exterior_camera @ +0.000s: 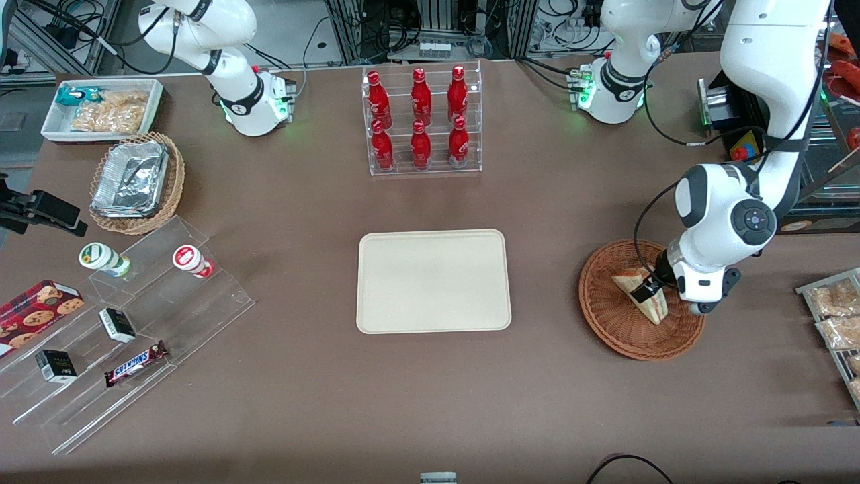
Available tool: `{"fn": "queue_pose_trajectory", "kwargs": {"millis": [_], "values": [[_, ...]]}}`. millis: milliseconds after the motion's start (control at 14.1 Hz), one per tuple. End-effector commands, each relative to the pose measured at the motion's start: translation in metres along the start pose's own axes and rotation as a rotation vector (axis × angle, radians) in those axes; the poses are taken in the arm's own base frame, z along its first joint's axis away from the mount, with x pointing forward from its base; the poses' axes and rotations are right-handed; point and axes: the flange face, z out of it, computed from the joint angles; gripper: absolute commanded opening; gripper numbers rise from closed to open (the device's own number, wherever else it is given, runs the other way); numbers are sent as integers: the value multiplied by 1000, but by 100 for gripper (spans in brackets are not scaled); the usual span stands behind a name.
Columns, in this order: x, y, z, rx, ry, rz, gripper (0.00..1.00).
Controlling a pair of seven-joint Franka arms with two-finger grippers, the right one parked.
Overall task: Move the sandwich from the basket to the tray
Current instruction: 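Move the left gripper down over the sandwich in the round wicker basket, then close the left gripper on the wrapped sandwich and lift it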
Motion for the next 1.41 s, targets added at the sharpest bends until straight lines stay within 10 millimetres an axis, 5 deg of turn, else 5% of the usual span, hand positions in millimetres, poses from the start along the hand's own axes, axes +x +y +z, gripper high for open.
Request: {"fn": "queue_pose_trajectory", "kwargs": {"millis": [0, 71, 212, 566, 848, 1343], "values": [[-3, 0, 10, 9, -2, -21, 54], [-4, -1, 12, 14, -7, -24, 25], [-3, 0, 8, 16, -5, -7, 6], [3, 23, -50, 98, -63, 122, 2], [-37, 81, -82, 115, -85, 404, 5], [-161, 210, -53, 100, -87, 570, 2]]}}
